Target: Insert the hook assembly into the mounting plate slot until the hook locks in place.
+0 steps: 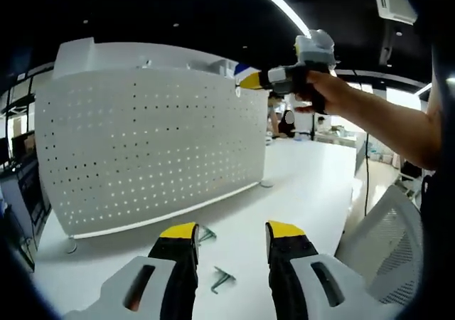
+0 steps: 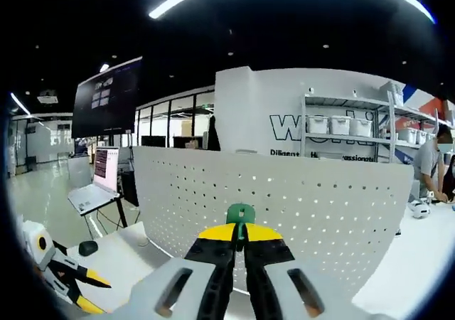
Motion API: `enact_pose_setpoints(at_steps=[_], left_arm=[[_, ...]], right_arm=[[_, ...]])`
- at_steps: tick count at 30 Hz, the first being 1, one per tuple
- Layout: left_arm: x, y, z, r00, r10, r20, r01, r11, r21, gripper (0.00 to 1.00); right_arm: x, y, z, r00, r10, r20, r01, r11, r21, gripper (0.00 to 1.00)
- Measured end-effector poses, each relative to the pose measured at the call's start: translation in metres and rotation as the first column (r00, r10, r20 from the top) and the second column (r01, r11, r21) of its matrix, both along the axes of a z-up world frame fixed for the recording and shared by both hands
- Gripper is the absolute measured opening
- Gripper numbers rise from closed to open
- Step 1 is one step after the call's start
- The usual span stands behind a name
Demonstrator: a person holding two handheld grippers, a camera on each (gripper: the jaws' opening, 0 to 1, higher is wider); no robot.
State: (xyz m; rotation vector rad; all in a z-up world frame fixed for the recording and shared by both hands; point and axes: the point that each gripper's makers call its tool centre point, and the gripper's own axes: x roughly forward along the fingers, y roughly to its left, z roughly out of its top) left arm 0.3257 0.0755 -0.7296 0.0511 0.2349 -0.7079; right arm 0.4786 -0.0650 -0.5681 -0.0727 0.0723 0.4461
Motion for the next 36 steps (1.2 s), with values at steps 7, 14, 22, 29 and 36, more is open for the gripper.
enact_pose_setpoints(at_steps=[7,14,22,29,36], left_arm=[[0.0,0.002,-0.003,1.0,0.002,-0.008,-0.002,1.0,0.004,0.38],[0.0,0.003,-0.005,1.0,0.006,-0.022,-0.006,1.0,0.0,0.37],[-0.001,0.001,-0.009,0.999,-0.005,-0.036,0.005,1.0,0.002,0.37],[0.002,0.004,-0.011,0.999,0.006,-0.047,-0.006,1.0,-0.008,0.37],[0.003,0.005,-0.013,0.998,0.007,-0.06,-0.008,1.0,-0.011,0.37]], right_arm=[[0.024,-0.007,0.002,1.0,-0.028,0.011,0.029,0.999,-0.021,0.02],[0.04,-0.011,0.005,0.998,-0.065,0.023,0.066,0.998,-0.02,0.02],[0.061,-0.015,0.015,0.991,-0.112,0.069,0.115,0.993,-0.04,0.02],[0.076,-0.018,0.012,0.986,-0.139,0.088,0.144,0.988,-0.054,0.02],[0.085,-0.019,0.009,0.984,-0.152,0.096,0.159,0.985,-0.062,0.02]])
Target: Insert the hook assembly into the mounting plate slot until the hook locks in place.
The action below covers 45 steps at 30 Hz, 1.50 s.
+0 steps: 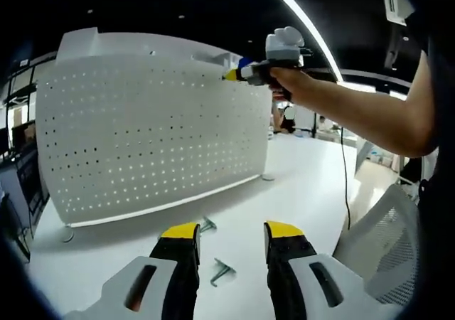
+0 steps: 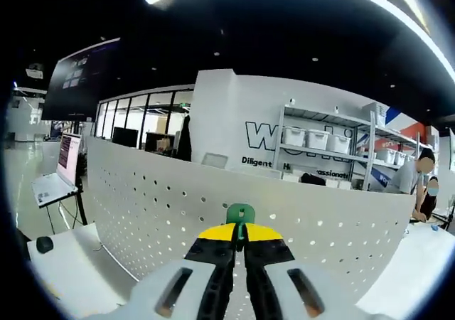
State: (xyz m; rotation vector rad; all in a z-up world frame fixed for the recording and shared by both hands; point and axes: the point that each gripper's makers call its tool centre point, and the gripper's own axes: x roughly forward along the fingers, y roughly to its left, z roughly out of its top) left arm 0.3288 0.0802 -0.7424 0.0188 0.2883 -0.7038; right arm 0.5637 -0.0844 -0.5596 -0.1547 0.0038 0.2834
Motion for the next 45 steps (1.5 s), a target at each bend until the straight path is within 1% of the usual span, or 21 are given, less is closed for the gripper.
enact_pose_setpoints(at_steps=[10,12,17,19,26,30,35,40,45], left_arm=[[0.003,0.001,-0.003,1.0,0.003,-0.017,-0.003,1.0,-0.008,0.37],[0.003,0.001,-0.003,1.0,0.002,-0.021,-0.003,1.0,-0.012,0.37],[0.004,0.002,-0.004,1.0,0.006,-0.027,-0.006,1.0,-0.018,0.36],[0.004,0.003,-0.004,1.0,0.007,-0.029,-0.008,1.0,-0.021,0.36],[0.004,0.002,-0.004,0.999,0.002,-0.033,-0.003,1.0,-0.024,0.36],[0.004,0.002,-0.004,0.999,0.001,-0.033,-0.002,1.0,-0.028,0.36],[0.005,0.004,-0.003,1.0,0.007,-0.031,-0.008,0.999,-0.036,0.36],[0.006,0.003,-0.002,1.0,0.005,-0.027,-0.006,0.999,-0.037,0.36],[0.005,0.002,-0.002,1.0,0.003,-0.025,-0.004,0.999,-0.037,0.36]], right_arm=[[0.013,-0.003,-0.003,1.0,-0.017,-0.012,0.017,1.0,-0.01,0.02],[0.013,-0.003,-0.004,1.0,-0.018,-0.013,0.018,1.0,0.003,0.02],[0.017,-0.002,-0.007,1.0,-0.023,-0.015,0.023,1.0,-0.006,0.02],[0.018,-0.002,-0.008,1.0,-0.024,-0.015,0.024,1.0,0.0,0.02],[0.019,0.0,-0.009,0.999,-0.037,-0.003,0.037,0.999,-0.017,0.03],[0.021,0.002,-0.009,0.998,-0.055,0.006,0.055,0.997,-0.055,0.03],[0.023,0.002,-0.009,0.998,-0.066,0.003,0.066,0.996,-0.066,0.03],[0.022,0.003,-0.009,0.997,-0.08,0.022,0.083,0.986,-0.145,0.03],[0.023,0.001,-0.011,0.996,-0.087,0.021,0.089,0.984,-0.154,0.03]])
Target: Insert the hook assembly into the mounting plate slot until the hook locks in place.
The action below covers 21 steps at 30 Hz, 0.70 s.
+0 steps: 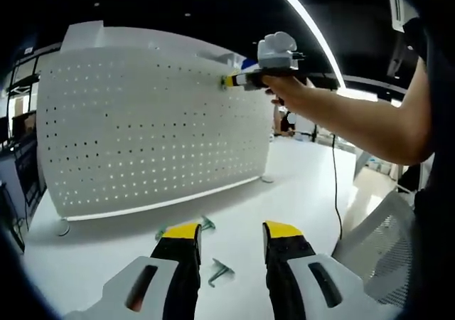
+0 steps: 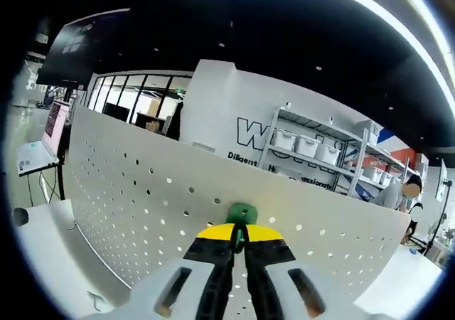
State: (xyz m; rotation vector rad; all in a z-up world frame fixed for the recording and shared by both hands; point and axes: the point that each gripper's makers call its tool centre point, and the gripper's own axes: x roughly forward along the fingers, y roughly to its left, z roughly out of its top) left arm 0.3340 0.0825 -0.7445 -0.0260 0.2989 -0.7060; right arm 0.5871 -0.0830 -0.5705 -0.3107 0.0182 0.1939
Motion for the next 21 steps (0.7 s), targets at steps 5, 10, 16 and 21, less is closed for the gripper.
enact_pose_setpoints(at_steps=[5,10,16,21], left_arm=[[-0.0008,0.0001,0.0005,1.0,0.001,0.0,-0.001,1.0,-0.004,0.35],[-0.0011,-0.0009,0.0002,1.0,-0.002,0.0,0.002,1.0,-0.003,0.35],[-0.0014,-0.0013,-0.0002,1.0,-0.003,-0.001,0.003,1.0,0.001,0.35],[-0.0011,-0.0003,0.0001,1.0,0.0,0.0,0.0,1.0,0.0,0.35]], right_arm=[[0.0012,-0.0021,-0.001,1.0,0.003,-0.013,-0.003,1.0,0.022,0.03],[0.0011,-0.0022,-0.0016,1.0,0.008,-0.023,-0.008,1.0,0.01,0.04],[0.0007,-0.0031,-0.0033,0.999,0.019,-0.026,-0.019,1.0,0.003,0.05],[0.0011,-0.0021,-0.0067,0.999,0.026,-0.028,-0.026,1.0,0.006,0.06]])
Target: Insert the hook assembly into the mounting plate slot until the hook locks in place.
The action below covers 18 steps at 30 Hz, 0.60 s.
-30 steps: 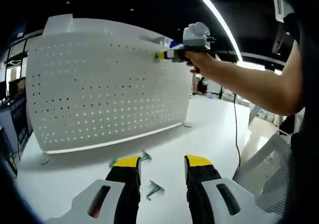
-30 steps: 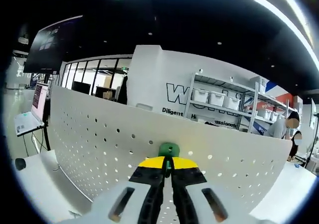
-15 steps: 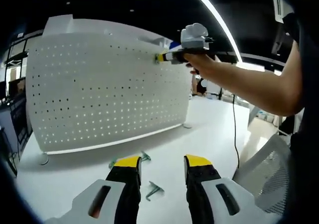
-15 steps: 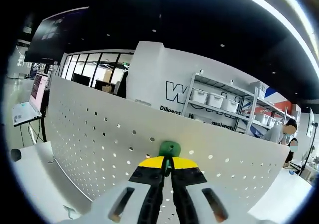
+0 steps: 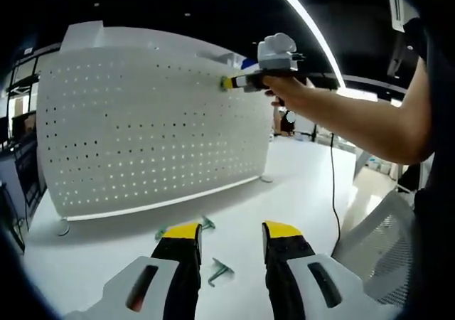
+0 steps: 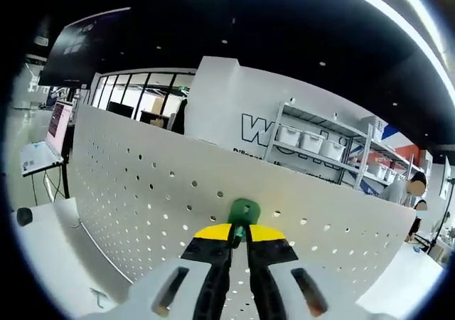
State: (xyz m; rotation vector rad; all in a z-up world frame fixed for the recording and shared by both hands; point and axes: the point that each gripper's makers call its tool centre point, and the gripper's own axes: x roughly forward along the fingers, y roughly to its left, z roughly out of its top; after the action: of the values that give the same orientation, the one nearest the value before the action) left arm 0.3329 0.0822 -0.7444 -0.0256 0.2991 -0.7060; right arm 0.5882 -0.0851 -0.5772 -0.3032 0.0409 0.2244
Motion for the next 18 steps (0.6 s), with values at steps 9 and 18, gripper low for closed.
enact_pose_setpoints(at_steps=[9,18], left_arm=[[0.001,0.001,0.0,1.0,0.002,0.0,-0.002,1.0,-0.001,0.35],[0.001,0.001,-0.001,1.0,0.001,0.0,-0.001,1.0,0.003,0.35]], right_arm=[[-0.006,0.001,-0.009,1.0,0.008,-0.011,-0.008,1.0,-0.001,0.09],[-0.016,-0.002,-0.012,1.0,0.016,-0.012,-0.016,1.0,0.019,0.13]])
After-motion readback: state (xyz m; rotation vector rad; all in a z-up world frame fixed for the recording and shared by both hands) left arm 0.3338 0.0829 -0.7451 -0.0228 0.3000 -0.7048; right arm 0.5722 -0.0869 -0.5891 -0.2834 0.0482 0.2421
